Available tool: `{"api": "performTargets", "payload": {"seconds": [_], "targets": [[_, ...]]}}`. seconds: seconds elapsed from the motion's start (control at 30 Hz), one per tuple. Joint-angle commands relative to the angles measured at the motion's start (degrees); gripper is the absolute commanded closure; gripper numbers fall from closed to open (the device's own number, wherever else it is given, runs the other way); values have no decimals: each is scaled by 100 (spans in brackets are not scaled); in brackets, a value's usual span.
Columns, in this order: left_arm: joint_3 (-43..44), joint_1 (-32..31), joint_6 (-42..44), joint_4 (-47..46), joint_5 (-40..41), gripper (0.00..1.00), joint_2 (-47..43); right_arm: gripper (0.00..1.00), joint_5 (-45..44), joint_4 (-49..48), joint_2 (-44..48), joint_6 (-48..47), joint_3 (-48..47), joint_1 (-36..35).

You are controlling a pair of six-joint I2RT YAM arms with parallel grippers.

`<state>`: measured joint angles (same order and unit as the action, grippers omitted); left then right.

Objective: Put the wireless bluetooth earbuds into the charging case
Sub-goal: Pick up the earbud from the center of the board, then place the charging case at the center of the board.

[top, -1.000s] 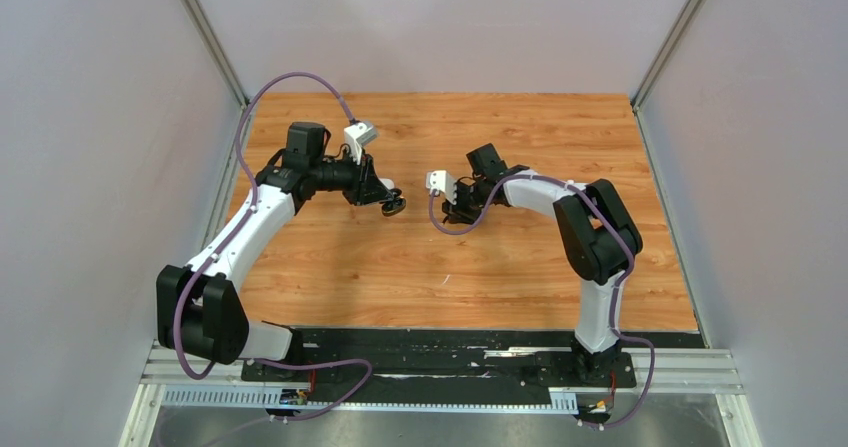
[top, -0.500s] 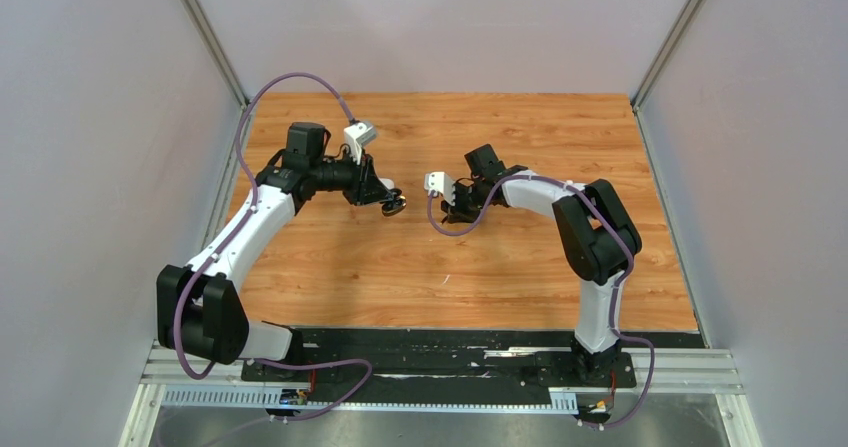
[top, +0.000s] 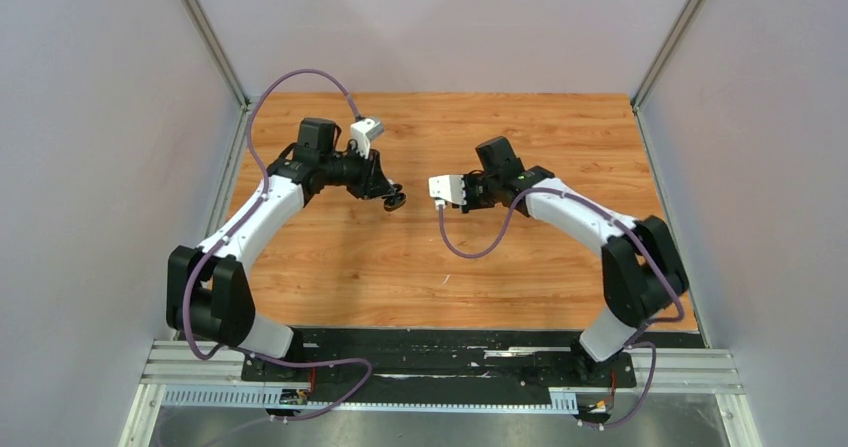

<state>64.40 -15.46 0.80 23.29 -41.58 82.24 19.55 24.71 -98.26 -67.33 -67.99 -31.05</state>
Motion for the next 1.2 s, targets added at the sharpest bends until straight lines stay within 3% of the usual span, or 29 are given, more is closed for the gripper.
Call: {"api": "performTargets", "payload": {"seconds": [0.0, 0.17, 0.4, 0.63, 0.73, 0.87, 1.0, 1.17], "targets": [[439, -237, -213, -110, 430, 100, 241, 100, -859, -346, 1138, -1295, 335, -268], [636, -605, -424, -178, 925, 100, 463, 100, -1370, -1917, 1883, -2041, 1277, -618], [378, -962, -601, -844, 1443, 100, 483, 100, -2320, -2754, 1889, -1763, 1306, -1093], [-273, -985, -395, -1904, 752, 100, 188, 100, -1568, -3184, 2445, -688, 1681, -1075], [-338, -985, -183, -1940, 770, 100, 106, 100, -1130, -1826, 2524, -478, 1342, -1057], [-116, -964, -90, -1352, 1171, 100, 161, 100, -945, 1160, 2105, -18, 274, -875], [-202, -883, -163, -1082, 1288, 100, -16, 100, -14, 4050, 1550, -356, -619, -433], [-301, -860, -211, -777, 1346, 100, -262, 100, -218, 5930, 486, -734, -860, -336]]}}
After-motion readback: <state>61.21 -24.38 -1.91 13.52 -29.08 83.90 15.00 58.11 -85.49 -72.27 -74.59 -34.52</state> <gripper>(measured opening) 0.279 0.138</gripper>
